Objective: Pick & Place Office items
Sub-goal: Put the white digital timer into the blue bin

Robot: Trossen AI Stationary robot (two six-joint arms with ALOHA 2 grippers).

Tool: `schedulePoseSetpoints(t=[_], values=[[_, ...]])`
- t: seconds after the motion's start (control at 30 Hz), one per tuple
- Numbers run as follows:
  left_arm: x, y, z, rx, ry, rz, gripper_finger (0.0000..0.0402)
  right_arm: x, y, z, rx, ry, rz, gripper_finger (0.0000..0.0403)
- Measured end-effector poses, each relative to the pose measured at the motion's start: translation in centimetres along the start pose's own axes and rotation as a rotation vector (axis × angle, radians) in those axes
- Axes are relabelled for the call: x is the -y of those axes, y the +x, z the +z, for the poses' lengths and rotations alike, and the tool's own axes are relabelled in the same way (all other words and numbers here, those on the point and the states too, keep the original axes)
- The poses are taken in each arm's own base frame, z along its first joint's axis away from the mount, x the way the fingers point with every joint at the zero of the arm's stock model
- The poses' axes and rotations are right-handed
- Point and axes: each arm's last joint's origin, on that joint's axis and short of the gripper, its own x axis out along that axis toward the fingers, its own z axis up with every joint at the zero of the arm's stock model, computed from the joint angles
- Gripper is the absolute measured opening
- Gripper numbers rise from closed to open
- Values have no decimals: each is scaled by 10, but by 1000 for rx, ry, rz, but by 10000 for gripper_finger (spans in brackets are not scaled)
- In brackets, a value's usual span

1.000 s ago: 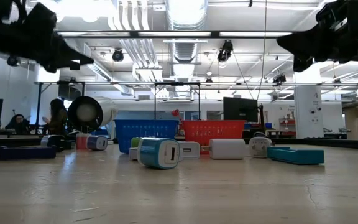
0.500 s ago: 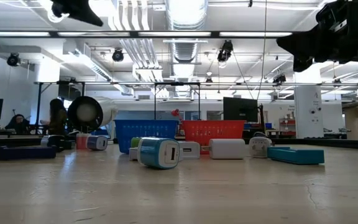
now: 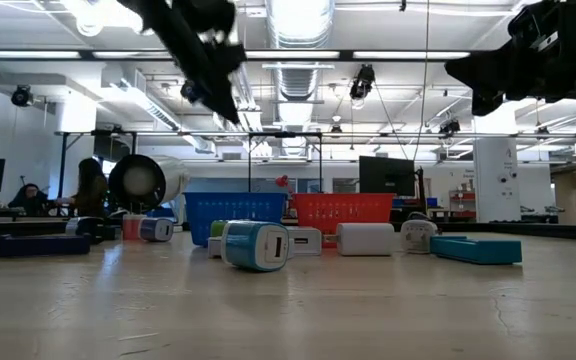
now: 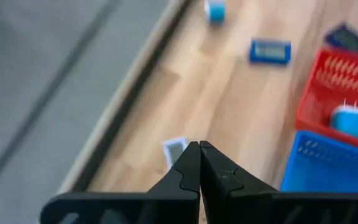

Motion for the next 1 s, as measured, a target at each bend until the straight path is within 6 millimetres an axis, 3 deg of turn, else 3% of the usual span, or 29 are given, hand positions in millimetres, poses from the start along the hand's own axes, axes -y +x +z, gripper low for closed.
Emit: schedulePoseSetpoints(t=[0.17, 0.3, 0.57, 0.73, 0.87, 1.0], values=[[-15, 60, -5, -155, -11, -15, 11, 0, 0, -2, -21, 25, -1, 12], [-17, 87, -3, -223, 37, -47, 53, 0, 0, -2, -24, 26, -1, 12], [-13, 114, 7, -332, -19, -269, 182, 0, 0, -4, -36, 27, 0, 12], [-14, 128, 8, -411, -105, -260, 253, 0, 0, -5, -54, 30, -2, 12], [-15, 138, 5, -452, -137, -175, 288, 0, 0, -6, -62, 30, -2, 12], [-16, 143, 2, -474, -131, -141, 299, 0, 0, -6, -63, 29, -2, 12]])
